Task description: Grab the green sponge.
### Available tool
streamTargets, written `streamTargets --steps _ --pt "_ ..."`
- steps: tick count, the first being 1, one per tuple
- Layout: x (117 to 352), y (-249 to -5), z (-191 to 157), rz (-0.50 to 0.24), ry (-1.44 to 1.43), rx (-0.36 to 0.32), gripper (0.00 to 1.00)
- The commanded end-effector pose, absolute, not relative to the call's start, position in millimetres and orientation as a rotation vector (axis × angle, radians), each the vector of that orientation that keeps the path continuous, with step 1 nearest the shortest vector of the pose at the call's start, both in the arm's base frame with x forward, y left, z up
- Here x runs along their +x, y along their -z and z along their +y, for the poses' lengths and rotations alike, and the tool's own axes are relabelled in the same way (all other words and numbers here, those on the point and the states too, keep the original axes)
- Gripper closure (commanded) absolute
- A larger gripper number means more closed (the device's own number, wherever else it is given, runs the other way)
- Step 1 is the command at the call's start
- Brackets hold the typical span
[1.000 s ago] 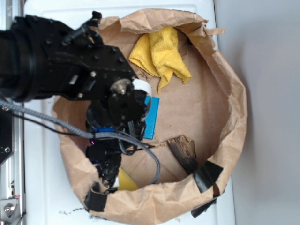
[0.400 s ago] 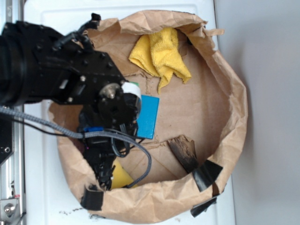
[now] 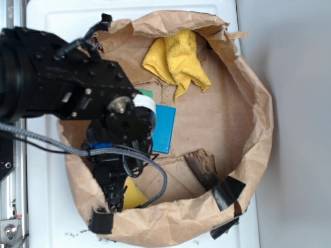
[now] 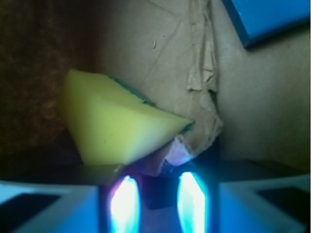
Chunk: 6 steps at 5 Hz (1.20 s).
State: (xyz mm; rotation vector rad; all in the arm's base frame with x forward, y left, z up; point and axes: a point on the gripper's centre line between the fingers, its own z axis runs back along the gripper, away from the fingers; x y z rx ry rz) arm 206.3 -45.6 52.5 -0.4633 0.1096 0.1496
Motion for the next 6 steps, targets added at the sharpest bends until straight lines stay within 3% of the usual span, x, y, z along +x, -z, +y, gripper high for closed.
streamTargets --steps 1,2,3,4,5,6 --pt "209.4 -58.7 -45.7 0.073 -0.139 -0.464 0.0" --pt "258.9 -62.9 -49.9 0.008 -0.144 -0.436 0.0" --pt "283.0 -72.4 -52.0 0.002 -0.146 -0.416 0.0" --pt "296.0 -77.3 -55.6 -0.001 -0.124 -0.436 0.0" --pt "294.9 -67.6 -55.2 0.077 -0.048 -0.443 0.0" --pt "275.0 -63.3 -50.2 0.136 0.077 -0.473 0.0"
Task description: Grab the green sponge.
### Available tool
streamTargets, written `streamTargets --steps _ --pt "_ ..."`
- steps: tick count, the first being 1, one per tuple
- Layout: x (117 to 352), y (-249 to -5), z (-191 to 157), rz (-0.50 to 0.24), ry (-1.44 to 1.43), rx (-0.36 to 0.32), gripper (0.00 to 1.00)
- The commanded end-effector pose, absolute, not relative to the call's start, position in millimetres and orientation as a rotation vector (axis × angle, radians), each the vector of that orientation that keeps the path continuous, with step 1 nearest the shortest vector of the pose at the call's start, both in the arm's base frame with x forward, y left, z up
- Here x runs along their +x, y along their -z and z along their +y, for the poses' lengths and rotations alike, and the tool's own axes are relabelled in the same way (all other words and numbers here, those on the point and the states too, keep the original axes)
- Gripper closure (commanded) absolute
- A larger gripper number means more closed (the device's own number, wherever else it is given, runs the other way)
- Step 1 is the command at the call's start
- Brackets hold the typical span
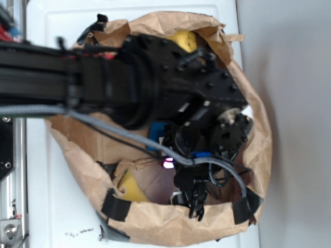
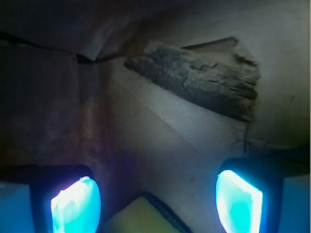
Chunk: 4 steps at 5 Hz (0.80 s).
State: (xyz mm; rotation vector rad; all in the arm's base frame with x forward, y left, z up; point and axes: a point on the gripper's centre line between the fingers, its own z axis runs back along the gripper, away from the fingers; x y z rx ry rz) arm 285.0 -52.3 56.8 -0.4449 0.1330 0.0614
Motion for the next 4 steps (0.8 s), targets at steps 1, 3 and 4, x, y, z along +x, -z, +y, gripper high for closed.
streamTargets --steps 1,3,4 --pt "260.4 -59.9 -51.3 0.166 0.189 -0.487 0.0" --pt "215.0 -51.3 -67.6 0.037 0.299 -0.48 0.0" --pt "207.0 -31.2 -81.3 -0.023 0.281 -0.389 0.0"
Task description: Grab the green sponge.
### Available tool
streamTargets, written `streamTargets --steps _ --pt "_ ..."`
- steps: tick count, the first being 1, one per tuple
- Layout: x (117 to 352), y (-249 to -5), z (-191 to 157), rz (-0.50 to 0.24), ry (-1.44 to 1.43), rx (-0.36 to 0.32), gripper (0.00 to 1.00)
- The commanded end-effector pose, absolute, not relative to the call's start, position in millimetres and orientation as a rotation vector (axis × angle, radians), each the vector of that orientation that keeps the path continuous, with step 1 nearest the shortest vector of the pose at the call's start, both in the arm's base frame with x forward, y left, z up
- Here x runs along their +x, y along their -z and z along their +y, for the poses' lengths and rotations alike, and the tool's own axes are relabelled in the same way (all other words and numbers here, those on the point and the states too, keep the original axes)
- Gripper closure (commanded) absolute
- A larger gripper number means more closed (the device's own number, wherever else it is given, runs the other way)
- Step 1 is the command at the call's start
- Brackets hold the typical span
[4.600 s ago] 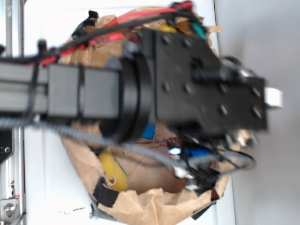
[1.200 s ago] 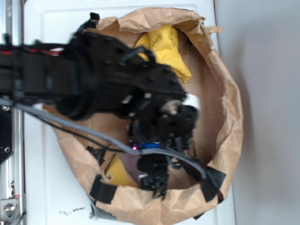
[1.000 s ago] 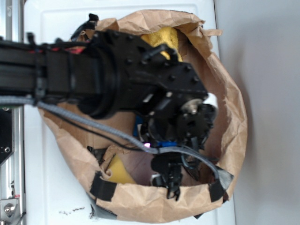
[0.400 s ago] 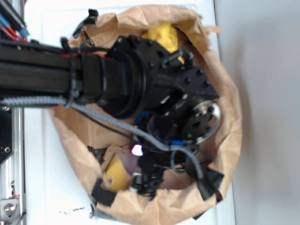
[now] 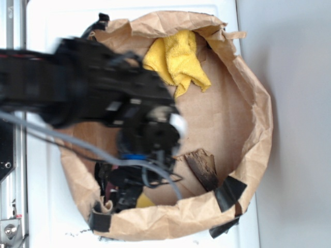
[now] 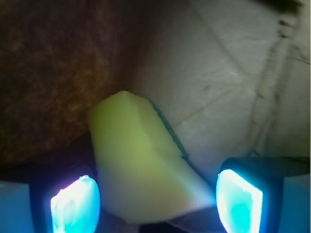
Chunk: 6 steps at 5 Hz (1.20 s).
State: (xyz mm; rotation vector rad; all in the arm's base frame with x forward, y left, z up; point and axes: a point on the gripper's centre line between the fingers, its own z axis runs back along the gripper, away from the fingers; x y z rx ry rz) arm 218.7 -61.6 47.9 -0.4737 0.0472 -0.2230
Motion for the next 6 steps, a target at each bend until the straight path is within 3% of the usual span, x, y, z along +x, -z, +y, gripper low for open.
streamTargets --steps 1,2,4,5,6 --pt "210.7 -26.2 -84.9 -0.004 0.228 -0.375 0.23" --pt "215.4 -25.2 -82.4 0.019 0.166 -0.385 1.0" --pt "227.5 -33.2 -77.8 0.025 0.114 -0.418 1.0" --pt "241.7 -54.0 -62.9 -0.032 0.013 -0.405 1.0" --pt "248.8 -80.9 -36.8 -0.135 -0.109 -0.383 1.0"
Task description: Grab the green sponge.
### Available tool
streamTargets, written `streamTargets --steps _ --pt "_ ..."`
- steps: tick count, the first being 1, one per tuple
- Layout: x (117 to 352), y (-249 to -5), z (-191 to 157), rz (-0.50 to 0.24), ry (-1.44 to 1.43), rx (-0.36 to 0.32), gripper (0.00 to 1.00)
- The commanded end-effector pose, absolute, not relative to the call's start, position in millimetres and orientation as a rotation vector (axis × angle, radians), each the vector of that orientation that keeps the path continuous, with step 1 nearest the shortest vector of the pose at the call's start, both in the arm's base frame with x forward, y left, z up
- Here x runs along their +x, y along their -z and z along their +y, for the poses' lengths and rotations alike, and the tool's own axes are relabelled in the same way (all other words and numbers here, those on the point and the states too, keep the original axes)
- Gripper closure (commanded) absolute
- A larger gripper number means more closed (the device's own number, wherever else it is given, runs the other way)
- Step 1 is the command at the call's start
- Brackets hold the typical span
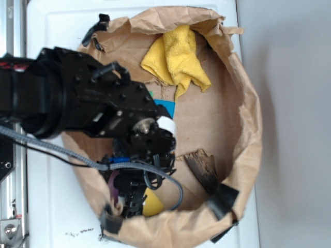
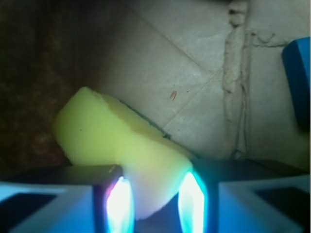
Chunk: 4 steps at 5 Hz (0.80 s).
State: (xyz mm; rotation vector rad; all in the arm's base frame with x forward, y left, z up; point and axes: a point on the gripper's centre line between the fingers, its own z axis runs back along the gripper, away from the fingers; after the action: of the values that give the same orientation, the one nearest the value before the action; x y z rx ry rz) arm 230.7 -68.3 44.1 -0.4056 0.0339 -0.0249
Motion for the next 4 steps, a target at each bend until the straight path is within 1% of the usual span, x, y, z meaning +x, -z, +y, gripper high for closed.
streamTargets --steps 1,2,3,4 --pt "239.8 -109.3 -12.0 -0.185 -0.155 -0.394 1.0" --pt "228.5 -124.1 -3.3 -0.172 -0.135 -0.437 1.0" --pt "220.2 -117.1 -8.0 -0.155 -0.096 -0.421 0.0" --pt "228.4 -96.2 -21.4 -0.121 -0.104 -0.363 0.0"
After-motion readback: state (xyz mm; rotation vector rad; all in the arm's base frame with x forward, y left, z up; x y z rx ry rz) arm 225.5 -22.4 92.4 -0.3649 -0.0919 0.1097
